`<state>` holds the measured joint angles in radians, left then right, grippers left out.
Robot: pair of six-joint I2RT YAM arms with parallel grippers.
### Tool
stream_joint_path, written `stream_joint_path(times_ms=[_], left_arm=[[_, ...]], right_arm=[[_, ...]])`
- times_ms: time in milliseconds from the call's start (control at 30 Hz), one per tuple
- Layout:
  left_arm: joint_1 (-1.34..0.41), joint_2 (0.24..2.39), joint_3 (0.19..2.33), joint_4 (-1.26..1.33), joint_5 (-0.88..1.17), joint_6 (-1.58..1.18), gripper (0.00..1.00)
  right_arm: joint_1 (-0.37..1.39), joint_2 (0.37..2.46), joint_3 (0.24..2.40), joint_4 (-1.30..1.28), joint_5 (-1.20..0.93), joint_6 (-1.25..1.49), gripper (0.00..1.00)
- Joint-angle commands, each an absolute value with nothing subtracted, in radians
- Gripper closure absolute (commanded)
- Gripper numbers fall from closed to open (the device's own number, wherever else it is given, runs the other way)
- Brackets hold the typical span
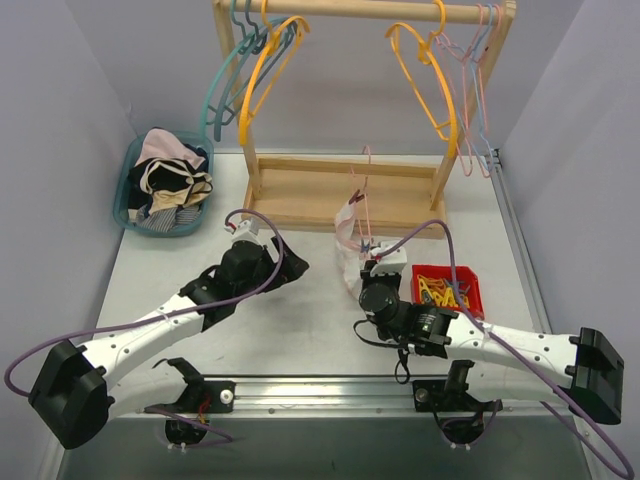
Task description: Remove the underwear clipped to the hanger
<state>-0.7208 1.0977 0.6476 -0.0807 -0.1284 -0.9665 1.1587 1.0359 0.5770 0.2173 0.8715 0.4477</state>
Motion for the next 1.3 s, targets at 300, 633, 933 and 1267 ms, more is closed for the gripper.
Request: stream_joint_path(times_ms=[300,633,933,1267], left_arm=[[-0.716,1.025,0.603,-0.087,-0.153,-1.003,0.04],[-0.707,0.996,0.572,-0.094,-0.161,-1.012,0.04],[-0.699,1.031,0.569,-0.04,-0.149,-1.026,0.04],[-0.698,1.141,0.62,0.064,-0.147,-1.071,0.06]], right_arm=[[1.149,1.267,0.667,0.265,0.746,0.302,1.0],[1.172,1.322,0.637,0.503,0.624,0.301,1.0],[1.161,1.273,0.607,0.518,0.595,0.302,1.0],[1.172,1.367,0.586,0.615,0.555,0.327,1.0]])
